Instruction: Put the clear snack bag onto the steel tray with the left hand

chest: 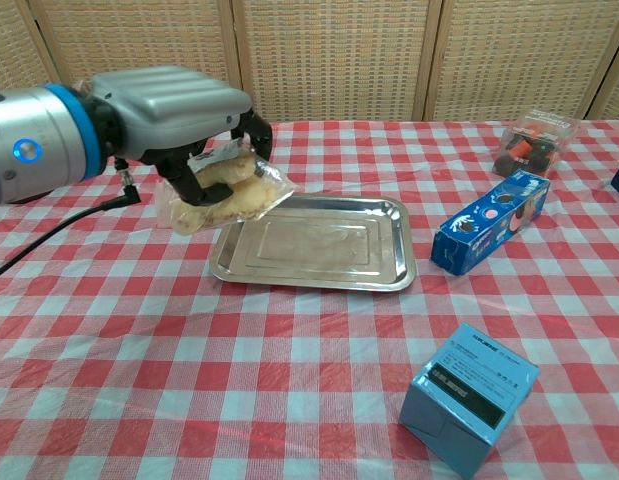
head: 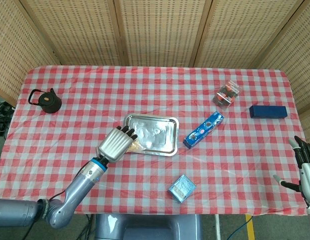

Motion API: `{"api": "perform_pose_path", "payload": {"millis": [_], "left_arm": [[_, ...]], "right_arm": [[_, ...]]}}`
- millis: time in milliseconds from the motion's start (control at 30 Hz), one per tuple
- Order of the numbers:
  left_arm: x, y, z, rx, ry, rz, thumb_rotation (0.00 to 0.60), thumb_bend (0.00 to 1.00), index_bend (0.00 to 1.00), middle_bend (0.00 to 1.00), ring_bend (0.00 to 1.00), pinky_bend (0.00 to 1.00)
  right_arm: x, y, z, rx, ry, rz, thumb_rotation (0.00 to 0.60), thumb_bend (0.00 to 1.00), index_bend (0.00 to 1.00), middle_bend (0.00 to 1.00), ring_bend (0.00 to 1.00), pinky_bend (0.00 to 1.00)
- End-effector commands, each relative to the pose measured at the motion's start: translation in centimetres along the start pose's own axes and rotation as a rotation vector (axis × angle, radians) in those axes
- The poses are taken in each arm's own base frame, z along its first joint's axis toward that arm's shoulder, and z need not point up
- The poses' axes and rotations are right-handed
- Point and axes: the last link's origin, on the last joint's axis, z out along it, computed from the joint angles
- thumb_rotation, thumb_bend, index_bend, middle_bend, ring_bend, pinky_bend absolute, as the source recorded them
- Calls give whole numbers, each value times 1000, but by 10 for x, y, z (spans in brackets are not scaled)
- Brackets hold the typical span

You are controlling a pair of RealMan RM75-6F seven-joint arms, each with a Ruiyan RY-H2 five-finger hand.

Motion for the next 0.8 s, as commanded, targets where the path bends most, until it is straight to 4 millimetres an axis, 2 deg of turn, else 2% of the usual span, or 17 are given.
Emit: {"api": "perform_pose_path", "payload": {"millis": [33,233,433,633,800], "left_arm": [[7,8,34,-3,1,29,600,524,550,315,251,423],[10,27,89,-2,3,71,600,521,539,300,251,415],[1,47,117,-18,-32,95,600,518,517,278,250,411],[-17,60,131,-33,-76,135,600,518,517,275,248,380],[-27,61,136,-22,-101,191,600,517,509,260,231,375]], "right_arm": [[-1,2,3,-5,-8,11,600,30,0,0,0,0],[-3,10,9,-30,-31,36,600,30,0,0,0,0],[-1,18,13,-56,-34,63,600,29,0,0,0,0],[0,25,16,-75,-35,79,600,25,0,0,0,0],[1,27,17,-76,-34,87,600,26,0,0,0,0]]}}
